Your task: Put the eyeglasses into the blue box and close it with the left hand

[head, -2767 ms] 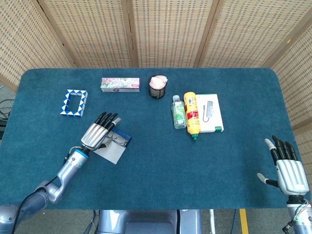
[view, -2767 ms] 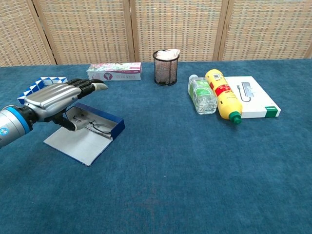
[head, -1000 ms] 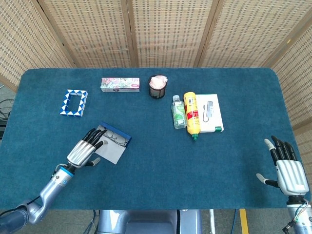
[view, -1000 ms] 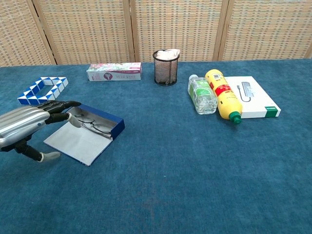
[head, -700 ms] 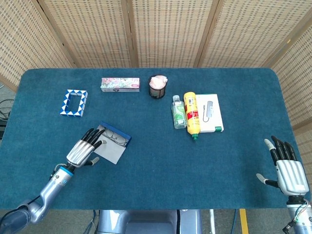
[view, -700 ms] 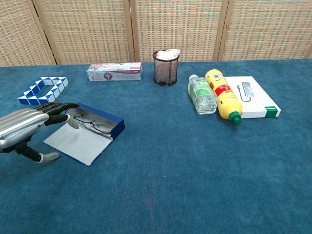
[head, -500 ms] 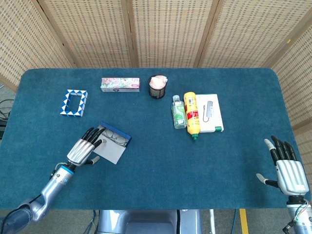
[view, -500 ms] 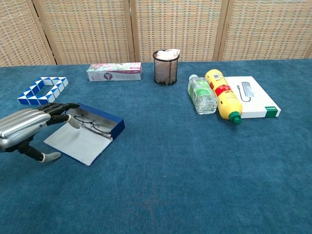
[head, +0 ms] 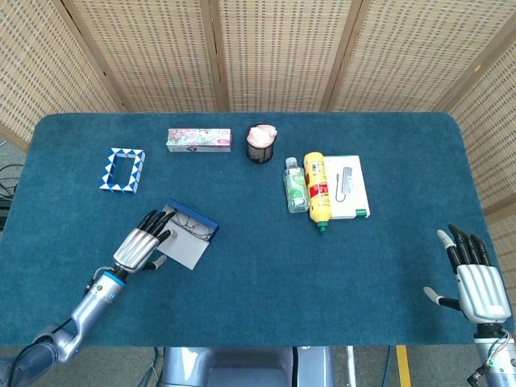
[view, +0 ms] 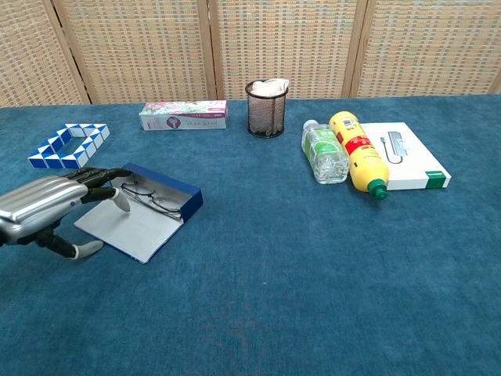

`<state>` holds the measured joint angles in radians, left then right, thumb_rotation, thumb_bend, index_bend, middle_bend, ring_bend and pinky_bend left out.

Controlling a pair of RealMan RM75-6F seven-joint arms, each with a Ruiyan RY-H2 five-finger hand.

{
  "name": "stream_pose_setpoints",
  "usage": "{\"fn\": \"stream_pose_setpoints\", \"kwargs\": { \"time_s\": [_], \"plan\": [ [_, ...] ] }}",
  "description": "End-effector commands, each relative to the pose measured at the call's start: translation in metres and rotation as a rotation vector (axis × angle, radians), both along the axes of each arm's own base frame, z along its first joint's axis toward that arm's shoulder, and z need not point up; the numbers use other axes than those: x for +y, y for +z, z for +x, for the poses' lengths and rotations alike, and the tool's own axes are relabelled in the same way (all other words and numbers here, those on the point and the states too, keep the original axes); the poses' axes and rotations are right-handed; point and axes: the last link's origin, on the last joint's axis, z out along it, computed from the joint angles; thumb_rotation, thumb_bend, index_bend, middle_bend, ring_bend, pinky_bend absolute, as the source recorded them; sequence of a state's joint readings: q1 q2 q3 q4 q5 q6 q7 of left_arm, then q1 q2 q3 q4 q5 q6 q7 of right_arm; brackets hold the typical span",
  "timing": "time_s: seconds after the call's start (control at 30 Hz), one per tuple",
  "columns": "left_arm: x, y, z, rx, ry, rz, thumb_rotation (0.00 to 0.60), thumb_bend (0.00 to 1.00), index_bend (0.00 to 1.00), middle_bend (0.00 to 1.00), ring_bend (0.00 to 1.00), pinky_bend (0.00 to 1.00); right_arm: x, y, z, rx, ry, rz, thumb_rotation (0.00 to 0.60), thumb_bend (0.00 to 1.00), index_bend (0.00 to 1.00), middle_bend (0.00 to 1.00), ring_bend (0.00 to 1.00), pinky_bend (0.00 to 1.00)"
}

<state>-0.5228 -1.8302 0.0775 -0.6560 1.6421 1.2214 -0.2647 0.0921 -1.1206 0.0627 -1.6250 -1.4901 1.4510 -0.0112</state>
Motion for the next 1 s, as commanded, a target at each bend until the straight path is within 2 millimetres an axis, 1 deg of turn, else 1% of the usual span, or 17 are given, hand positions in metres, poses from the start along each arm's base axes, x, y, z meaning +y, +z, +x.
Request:
{"fn": "stream_pose_setpoints", "kwargs": {
  "time_s": [0.03,0.23,0.37,0.5,0.7,1.0],
  "plan": [
    [0.0,0.0,0.0,0.002,0.0,0.0,0.6,0.37,0.3,0.0,0.0,0.0,0.0,0.0,0.0,-0.001,0.0,0.0,0.6,0.05,0.0,0.0,0.0,0.0],
    [0.003,0.001,0.001,0.006,-0.004,0.006,0.6,0.42,0.32,0.0,0.0,0.0,0.0,0.0,0.0,-0.003,0.001,0.0,0.6,0.05,0.0,0.0,0.0,0.0],
    [0.007,0.002,0.002,0.003,-0.003,0.014,0.6,0.48,0.32,0.0,0.0,0.0,0.0,0.0,0.0,-0.002,0.001,0.0,0.6,0.05,0.0,0.0,0.0,0.0],
    [0.011,0.004,0.005,-0.006,-0.003,0.022,0.6,0.5,0.33,0.0,0.0,0.0,0.0,0.0,0.0,-0.002,0.001,-0.001,0.6,0.05,0.0,0.0,0.0,0.0],
    [0.019,0.005,0.011,-0.003,-0.008,0.027,0.6,0.51,0.33,0.0,0.0,0.0,0.0,0.0,0.0,0.0,0.001,0.0,0.6,0.05,0.0,0.0,0.0,0.0],
    [0.028,-0.003,0.021,0.011,0.015,0.012,0.6,0.51,0.35,0.0,0.0,0.0,0.0,0.0,0.0,-0.002,0.0,0.0,0.6,0.05,0.0,0.0,0.0,0.0]
  ]
}}
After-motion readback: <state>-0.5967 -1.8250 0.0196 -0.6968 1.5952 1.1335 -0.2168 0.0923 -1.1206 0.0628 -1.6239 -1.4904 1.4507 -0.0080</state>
